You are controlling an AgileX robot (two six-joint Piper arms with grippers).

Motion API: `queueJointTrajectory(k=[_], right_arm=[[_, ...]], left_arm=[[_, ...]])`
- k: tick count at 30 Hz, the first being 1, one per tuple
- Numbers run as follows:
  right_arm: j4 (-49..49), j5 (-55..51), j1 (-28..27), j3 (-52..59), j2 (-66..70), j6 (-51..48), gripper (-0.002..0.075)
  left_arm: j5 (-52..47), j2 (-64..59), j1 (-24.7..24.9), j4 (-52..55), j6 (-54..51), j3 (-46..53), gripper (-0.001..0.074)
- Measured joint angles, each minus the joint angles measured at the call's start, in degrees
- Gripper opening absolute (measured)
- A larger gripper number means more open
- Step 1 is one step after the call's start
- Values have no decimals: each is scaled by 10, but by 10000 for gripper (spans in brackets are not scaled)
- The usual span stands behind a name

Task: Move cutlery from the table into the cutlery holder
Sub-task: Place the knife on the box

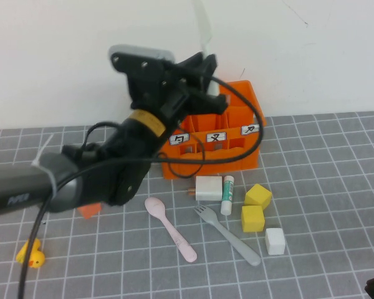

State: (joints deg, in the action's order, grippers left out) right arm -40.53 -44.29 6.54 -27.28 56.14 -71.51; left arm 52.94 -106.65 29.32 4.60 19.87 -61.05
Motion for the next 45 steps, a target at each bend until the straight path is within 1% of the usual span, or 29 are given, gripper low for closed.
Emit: queueJointTrajectory(k=[8, 22, 31, 37, 39, 43, 45], right_arm=[[0, -2, 0, 0, 0, 0, -3], [0, -28, 0, 0, 0, 0, -3], [0, -39, 0, 0, 0, 0, -3], [0, -48, 0, 0, 0, 0, -3], [0, -51, 0, 0, 0, 0, -3], [0, -59, 0, 0, 0, 0, -3], [0, -63, 0, 0, 0, 0, -3]], left_arm=[[-17, -64, 0, 64, 7, -79, 114], [-23, -157, 0, 78, 26, -159, 114], [-13, -204, 0, 82, -45, -173, 114], [-1, -233, 0, 82, -54, -179, 116], [-1, -238, 0, 83, -54, -184, 145], [2, -239, 0, 90, -52, -196, 274], [5, -239, 0, 91, -50, -200, 316]])
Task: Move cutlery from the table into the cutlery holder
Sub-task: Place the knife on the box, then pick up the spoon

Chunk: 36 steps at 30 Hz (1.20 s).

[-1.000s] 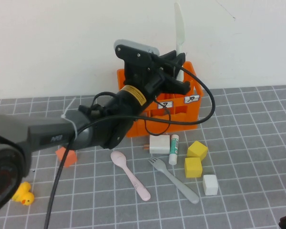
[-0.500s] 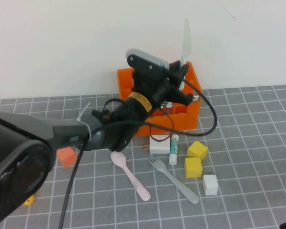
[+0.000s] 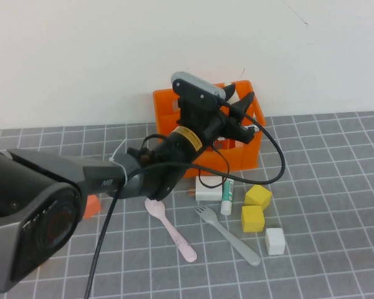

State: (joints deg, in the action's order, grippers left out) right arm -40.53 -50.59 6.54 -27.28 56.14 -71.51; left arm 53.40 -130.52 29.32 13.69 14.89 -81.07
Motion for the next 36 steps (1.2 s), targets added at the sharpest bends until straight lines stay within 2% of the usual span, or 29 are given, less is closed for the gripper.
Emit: queueJointTrajectory(k=[5, 9, 13, 15, 21, 24, 26, 30, 32, 36], right_arm=[[0, -5, 0, 0, 0, 0, -3], [0, -5, 0, 0, 0, -4, -3], [0, 1, 0, 0, 0, -20, -3], [0, 9, 0, 0, 0, -24, -3], [0, 22, 0, 0, 0, -26, -3], [0, 22, 0, 0, 0, -26, -3], [0, 15, 0, 0, 0, -28, -3], [0, 3, 0, 0, 0, -30, -3], [0, 2, 0, 0, 0, -30, -3], [0, -1, 0, 0, 0, -30, -3]], left_arm=[[-39, 25, 0, 22, -21, 0, 315], [-138, 87, 0, 40, -33, 0, 218], [-314, 179, 0, 43, -15, 0, 61], [-409, 221, 0, 43, 25, 0, 29], [-727, 359, 0, 15, 93, 0, 5], [-889, 391, 0, -22, 96, 0, 3], [-964, 396, 0, -45, 95, 0, 1], [-1023, 383, 0, -124, 41, 23, 1], [-1022, 365, 0, -166, 14, 39, 1], [-990, 311, 1, -198, 38, 65, 1]])
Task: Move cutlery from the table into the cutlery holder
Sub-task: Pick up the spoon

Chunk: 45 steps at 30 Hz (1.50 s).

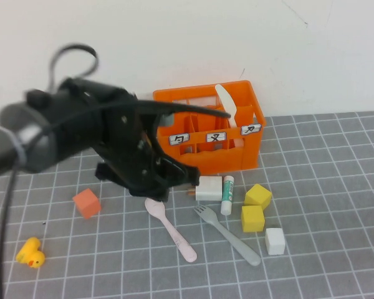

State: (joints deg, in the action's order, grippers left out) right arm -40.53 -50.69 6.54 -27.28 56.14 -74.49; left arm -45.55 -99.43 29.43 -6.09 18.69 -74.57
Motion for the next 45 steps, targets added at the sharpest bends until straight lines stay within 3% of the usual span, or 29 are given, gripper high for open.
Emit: queueJointTrajectory(k=[4, 10, 26, 37, 45], right_arm=[[0, 0, 0, 0, 0, -1, -3], [0, 1, 0, 0, 0, -1, -3], [0, 12, 0, 0, 0, -16, -3], [0, 12, 0, 0, 0, -16, -3], [-1, 12, 0, 0, 0, -16, -3]], left_arm=[[48, -52, 0, -38, 20, 3, 1], [91, -109, 14, -141, -79, 3, 1], [118, -197, 17, -147, -94, 3, 1], [34, -198, 17, 9, -16, 3, 1], [55, -114, 17, 56, 28, 14, 1]])
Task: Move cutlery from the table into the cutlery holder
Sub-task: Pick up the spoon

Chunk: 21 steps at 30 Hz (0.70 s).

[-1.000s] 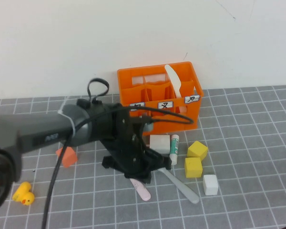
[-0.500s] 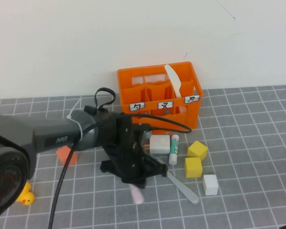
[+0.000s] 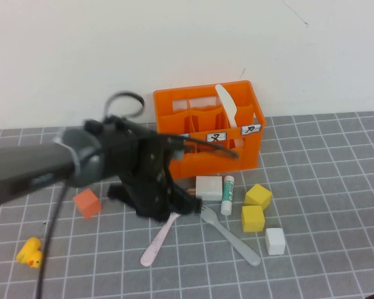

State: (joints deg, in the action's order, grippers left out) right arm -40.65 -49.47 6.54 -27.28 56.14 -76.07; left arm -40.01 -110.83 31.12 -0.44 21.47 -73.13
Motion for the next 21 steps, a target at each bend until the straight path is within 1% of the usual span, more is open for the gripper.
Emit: queueJointTrajectory(k=[3, 7, 9, 12, 14, 17, 19, 21], right_arm=[[0, 0, 0, 0, 0, 0, -3], [0, 0, 0, 0, 0, 0, -3], [0, 0, 0, 0, 0, 0, -3], [0, 0, 0, 0, 0, 0, -3], [0, 0, 0, 0, 0, 0, -3], [0, 0, 0, 0, 0, 0, -3], [-1, 0, 0, 0, 0, 0, -3], [-2, 0, 0, 0, 0, 0, -3]], left_arm=[[10, 33, 0, 8, -13, 0, 1], [13, 39, 0, 9, -89, 0, 1], [17, 31, 0, 9, -133, 1, 15], [23, 15, 0, 10, -176, 1, 94], [24, 2, 0, 13, -183, 1, 183], [24, -19, 0, 23, -186, 1, 288], [24, -33, 0, 26, -188, 1, 320], [28, -44, 0, 28, -189, 1, 330]])
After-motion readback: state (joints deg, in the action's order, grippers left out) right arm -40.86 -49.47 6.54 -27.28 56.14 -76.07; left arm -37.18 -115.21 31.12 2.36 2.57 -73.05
